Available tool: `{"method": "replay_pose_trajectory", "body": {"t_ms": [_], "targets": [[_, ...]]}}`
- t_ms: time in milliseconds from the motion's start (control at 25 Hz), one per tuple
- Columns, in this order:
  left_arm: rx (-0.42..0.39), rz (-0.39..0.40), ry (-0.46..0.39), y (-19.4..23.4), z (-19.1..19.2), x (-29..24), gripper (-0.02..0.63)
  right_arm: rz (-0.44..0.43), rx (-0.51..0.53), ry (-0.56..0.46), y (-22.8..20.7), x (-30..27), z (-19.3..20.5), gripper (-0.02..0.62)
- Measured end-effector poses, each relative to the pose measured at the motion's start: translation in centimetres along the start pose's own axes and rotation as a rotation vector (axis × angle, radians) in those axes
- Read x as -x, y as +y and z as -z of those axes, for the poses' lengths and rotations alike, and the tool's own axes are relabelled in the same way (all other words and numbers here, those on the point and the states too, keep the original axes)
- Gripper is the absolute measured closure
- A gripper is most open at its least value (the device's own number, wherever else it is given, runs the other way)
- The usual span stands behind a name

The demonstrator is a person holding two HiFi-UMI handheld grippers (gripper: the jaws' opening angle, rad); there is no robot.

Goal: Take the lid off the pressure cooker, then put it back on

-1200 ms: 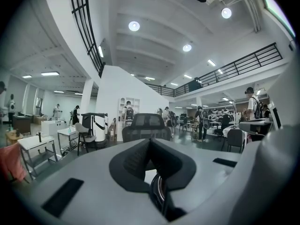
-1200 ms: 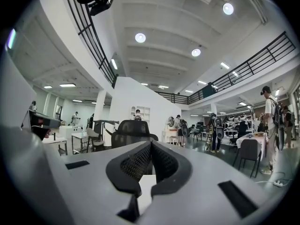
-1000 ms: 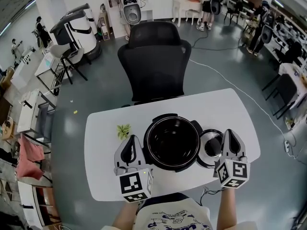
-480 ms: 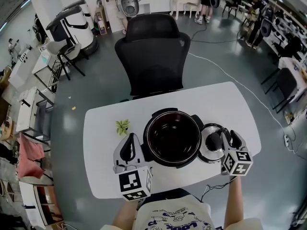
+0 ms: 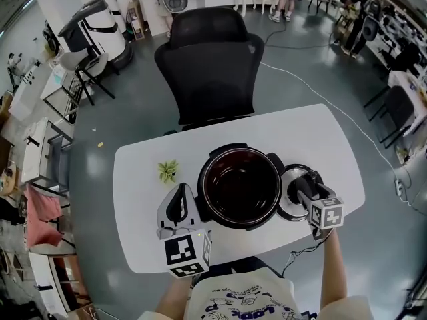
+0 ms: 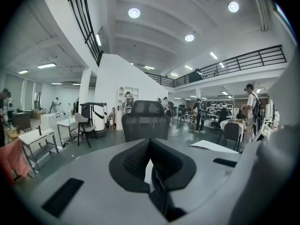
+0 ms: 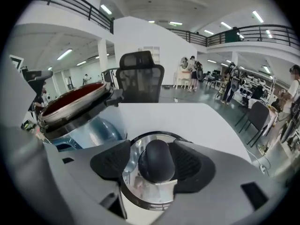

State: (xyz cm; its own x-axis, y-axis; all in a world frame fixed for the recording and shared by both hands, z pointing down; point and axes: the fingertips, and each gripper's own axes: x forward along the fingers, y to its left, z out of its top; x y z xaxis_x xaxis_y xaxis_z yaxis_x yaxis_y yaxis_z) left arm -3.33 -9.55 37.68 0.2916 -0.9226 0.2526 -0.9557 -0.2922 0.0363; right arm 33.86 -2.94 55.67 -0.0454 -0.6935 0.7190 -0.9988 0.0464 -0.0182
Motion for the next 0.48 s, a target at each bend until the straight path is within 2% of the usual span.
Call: {"method": "replay_pose_trajectory", "body": {"t_ms": [480], "targets": [[0.008,-0.004,0.055,0.5,1.7,-1.7,0.592,-0.036,0.048,0.218,-1.5,-5.7,3.5,0.249]]}}
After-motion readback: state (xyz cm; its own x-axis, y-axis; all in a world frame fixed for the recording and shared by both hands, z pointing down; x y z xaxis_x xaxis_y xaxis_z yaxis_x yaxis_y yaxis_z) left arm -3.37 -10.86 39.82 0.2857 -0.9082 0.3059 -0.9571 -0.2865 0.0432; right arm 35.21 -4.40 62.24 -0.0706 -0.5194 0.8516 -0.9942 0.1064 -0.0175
